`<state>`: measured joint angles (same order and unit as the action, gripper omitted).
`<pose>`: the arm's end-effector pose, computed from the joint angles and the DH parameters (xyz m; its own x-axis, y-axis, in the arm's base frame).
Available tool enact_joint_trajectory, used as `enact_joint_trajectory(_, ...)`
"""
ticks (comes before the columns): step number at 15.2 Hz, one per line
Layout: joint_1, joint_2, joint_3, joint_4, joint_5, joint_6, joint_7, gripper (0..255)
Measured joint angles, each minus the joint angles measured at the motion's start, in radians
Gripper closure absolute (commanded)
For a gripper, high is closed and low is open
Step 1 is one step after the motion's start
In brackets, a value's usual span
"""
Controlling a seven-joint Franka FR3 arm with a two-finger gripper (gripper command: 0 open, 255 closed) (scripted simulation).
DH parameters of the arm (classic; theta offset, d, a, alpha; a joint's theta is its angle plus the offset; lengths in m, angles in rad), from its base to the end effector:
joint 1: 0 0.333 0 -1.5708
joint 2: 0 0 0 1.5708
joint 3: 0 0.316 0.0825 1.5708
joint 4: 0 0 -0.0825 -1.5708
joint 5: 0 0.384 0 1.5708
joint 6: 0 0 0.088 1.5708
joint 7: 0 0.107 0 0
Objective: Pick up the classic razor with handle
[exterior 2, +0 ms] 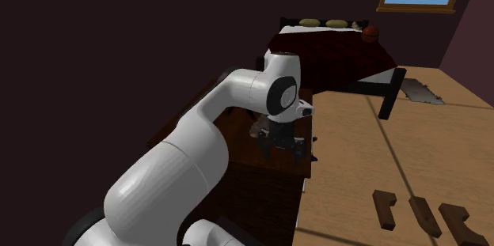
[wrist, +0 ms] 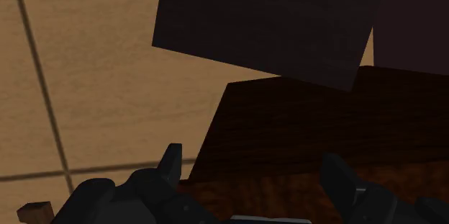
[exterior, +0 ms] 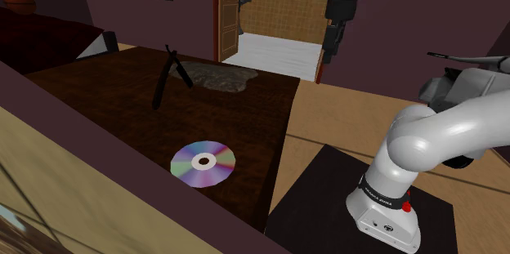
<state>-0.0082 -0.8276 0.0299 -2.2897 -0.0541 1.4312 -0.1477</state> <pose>0.2806 0.0033 0.6217 0.9877 0.1505 -0.0416 0.1532 -0.9857 0.0704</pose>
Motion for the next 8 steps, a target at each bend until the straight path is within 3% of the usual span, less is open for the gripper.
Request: enact_joint_trajectory(8,0.06,0.187,0.003,0.094,0.081,0.105,-0.053,0)
